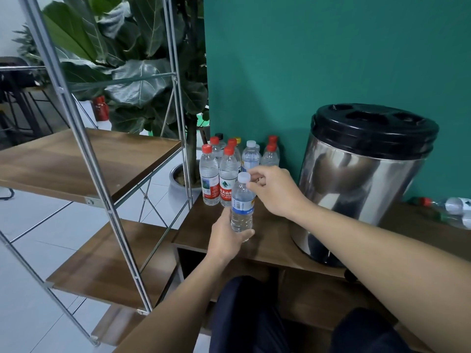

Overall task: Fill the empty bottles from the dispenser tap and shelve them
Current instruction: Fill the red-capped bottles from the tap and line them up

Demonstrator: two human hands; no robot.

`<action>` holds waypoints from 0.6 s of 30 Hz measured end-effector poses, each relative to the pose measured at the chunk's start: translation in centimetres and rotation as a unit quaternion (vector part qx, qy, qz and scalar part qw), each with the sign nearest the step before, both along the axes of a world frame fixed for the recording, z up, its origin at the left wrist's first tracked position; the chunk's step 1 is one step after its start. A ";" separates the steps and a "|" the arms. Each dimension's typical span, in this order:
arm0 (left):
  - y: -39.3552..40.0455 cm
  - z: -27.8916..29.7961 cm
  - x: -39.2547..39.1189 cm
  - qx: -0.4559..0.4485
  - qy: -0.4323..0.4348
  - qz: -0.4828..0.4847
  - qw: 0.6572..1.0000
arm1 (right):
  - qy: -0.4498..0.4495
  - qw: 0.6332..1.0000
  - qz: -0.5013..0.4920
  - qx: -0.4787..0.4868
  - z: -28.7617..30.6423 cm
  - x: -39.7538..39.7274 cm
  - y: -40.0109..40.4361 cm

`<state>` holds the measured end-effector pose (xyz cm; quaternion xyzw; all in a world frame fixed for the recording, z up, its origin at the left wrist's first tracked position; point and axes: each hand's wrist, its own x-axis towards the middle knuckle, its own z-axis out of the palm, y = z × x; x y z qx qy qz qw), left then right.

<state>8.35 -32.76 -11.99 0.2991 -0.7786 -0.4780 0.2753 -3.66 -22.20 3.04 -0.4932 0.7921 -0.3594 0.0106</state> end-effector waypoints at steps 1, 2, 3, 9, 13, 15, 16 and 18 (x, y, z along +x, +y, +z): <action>0.0 0.3 0.1 0.006 -0.005 0.003 1.000 | -0.009 1.000 -0.001 -0.004 -0.1 -0.1 0.3; 0.2 0.6 0.3 0.013 -0.009 0.008 1.000 | -0.019 1.000 -0.003 -0.007 -0.1 0.0 0.8; 0.4 0.9 0.6 0.012 -0.012 0.019 1.000 | -0.028 0.999 -0.005 -0.014 -0.2 0.1 1.3; 5.4 3.1 3.1 -0.063 0.068 0.119 0.989 | -0.063 0.995 -0.019 -0.080 -1.1 1.9 7.1; 10.9 7.2 1.9 -0.058 0.111 0.022 0.992 | -0.103 0.988 -0.019 -0.113 -1.4 2.1 12.6; 14.1 9.3 0.4 -0.044 0.141 -0.023 0.989 | -0.114 0.982 -0.035 -0.147 -1.2 1.2 15.8; 15.7 10.1 -0.5 -0.034 0.150 -0.047 0.987 | -0.120 0.978 -0.045 -0.167 -1.1 0.5 17.6; 19.1 11.4 -2.6 -0.017 0.156 -0.088 0.984 | -0.120 0.969 -0.071 -0.202 -0.8 -1.3 21.3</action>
